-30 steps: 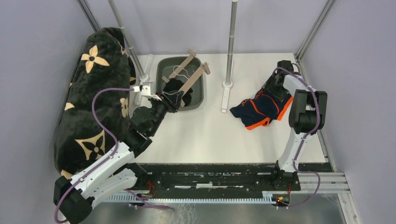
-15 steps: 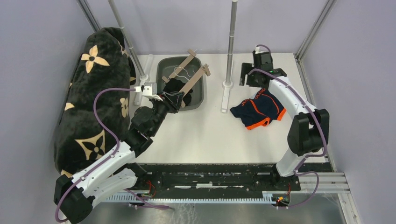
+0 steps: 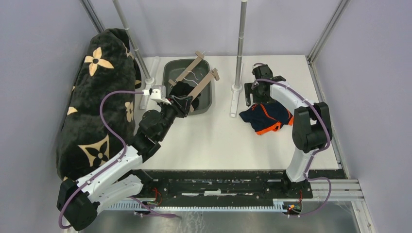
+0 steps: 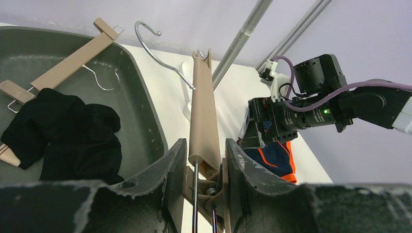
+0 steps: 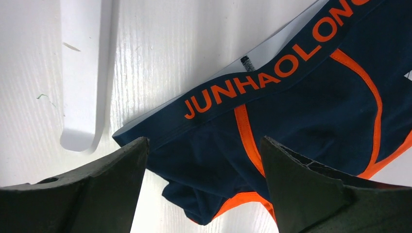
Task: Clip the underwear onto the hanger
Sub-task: Clamp the underwear onto the hanger.
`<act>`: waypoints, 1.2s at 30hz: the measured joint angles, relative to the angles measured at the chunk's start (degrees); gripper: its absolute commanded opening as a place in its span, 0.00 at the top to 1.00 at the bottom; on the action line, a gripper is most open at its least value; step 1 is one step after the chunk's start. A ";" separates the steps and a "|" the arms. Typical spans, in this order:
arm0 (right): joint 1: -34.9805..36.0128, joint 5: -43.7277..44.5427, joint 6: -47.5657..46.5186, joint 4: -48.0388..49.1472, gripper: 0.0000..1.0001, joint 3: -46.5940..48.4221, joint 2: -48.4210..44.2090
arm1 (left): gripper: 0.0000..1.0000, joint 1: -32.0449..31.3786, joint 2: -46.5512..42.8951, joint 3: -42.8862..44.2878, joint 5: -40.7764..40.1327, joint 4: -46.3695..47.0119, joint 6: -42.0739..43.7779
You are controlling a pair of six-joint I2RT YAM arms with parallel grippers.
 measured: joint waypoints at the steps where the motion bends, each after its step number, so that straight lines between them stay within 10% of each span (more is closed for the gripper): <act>1: 0.00 0.11 -0.07 -0.15 0.06 0.00 0.24 | 0.97 0.00 0.09 0.00 0.00 0.00 0.00; 18: -1.92 -1.70 -0.17 0.81 0.14 -0.87 8.26 | 0.97 0.00 -0.50 -0.11 -0.07 0.15 0.00; 27: -1.95 -2.58 0.87 0.33 0.62 -0.24 9.03 | 0.97 0.00 -0.70 -0.46 -0.17 0.22 0.02; 30: -1.99 -2.69 1.36 -0.22 0.93 0.46 9.51 | 0.97 0.00 -0.72 -0.57 -0.22 0.22 0.02; 36: -2.14 -3.96 2.05 2.08 1.00 -1.73 7.98 | 0.97 0.00 -1.07 -0.63 -0.33 0.24 0.02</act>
